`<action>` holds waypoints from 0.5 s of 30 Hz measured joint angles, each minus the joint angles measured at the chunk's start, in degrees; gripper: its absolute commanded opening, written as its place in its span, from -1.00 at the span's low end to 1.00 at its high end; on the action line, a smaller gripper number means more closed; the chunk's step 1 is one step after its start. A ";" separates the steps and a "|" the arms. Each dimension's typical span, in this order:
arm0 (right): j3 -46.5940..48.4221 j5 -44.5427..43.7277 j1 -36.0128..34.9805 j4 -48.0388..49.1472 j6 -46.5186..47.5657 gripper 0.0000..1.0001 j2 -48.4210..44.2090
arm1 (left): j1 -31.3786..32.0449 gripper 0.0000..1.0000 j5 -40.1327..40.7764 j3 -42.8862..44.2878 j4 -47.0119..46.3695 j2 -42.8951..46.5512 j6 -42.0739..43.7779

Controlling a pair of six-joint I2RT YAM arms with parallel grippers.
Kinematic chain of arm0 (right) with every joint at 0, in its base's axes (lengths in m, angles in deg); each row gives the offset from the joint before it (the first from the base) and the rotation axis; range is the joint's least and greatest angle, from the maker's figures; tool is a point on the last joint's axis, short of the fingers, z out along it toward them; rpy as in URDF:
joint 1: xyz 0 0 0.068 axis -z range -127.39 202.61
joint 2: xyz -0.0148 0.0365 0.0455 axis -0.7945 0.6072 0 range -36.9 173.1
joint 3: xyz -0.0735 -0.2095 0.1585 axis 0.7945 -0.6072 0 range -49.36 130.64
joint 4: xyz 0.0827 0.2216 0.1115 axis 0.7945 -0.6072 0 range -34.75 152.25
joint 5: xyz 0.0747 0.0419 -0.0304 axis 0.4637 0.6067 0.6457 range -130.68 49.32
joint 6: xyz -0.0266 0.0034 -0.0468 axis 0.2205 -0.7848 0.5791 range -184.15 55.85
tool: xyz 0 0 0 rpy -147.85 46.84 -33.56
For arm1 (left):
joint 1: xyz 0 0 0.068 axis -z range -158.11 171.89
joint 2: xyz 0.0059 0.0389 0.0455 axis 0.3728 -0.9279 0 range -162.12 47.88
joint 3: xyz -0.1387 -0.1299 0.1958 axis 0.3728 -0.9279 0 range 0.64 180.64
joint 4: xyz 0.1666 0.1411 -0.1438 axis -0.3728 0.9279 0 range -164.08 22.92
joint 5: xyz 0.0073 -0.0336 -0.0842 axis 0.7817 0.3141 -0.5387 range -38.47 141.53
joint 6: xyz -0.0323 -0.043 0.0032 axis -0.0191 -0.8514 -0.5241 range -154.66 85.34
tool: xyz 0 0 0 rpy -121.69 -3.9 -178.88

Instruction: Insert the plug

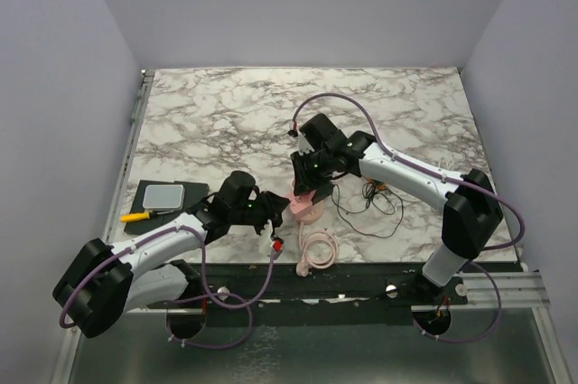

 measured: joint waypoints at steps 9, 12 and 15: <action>0.00 -3.48 -2.32 0.39 -0.33 -0.99 1.36 | 0.04 -0.68 0.00 0.04 -0.20 0.00 0.50; 0.02 -4.57 -2.86 0.42 -0.44 -0.99 1.40 | 0.11 -0.69 0.02 0.04 -0.22 0.00 0.74; 0.09 -5.55 -3.15 0.39 -0.46 -0.99 1.40 | 0.13 -0.70 0.04 0.04 -0.20 0.09 0.74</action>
